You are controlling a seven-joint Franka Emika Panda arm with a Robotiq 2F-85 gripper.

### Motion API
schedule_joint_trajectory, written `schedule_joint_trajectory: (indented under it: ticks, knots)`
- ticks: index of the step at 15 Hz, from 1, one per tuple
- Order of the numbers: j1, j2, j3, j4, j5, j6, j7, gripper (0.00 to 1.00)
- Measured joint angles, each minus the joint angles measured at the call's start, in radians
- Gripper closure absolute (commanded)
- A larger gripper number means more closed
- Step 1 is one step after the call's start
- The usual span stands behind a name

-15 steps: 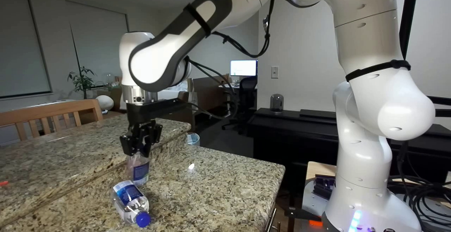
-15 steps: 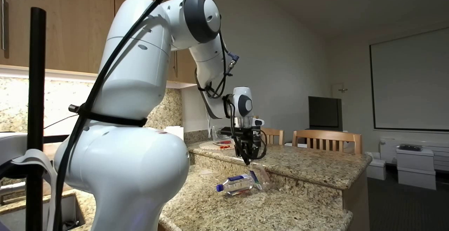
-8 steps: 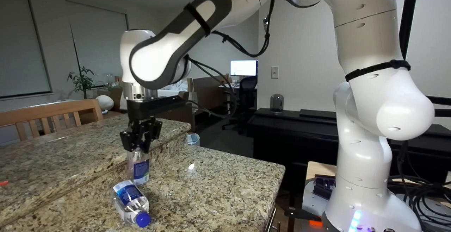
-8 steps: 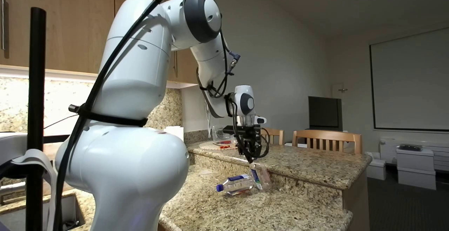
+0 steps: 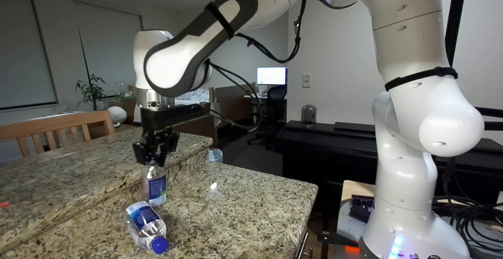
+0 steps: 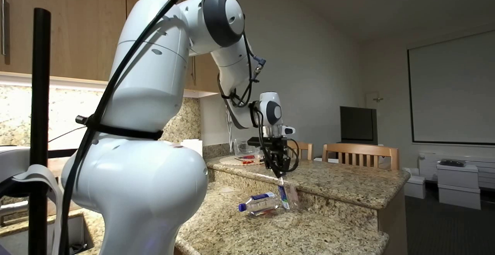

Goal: Place the water bottle on the right upright

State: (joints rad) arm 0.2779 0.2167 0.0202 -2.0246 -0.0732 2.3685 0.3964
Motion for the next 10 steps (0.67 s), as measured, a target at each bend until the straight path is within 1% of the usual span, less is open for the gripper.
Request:
schedule_joint_trajectory:
  ticks: [10]
  knots:
    - [-0.004,0.0,-0.007,0.008,-0.044,0.0,0.052,0.93]
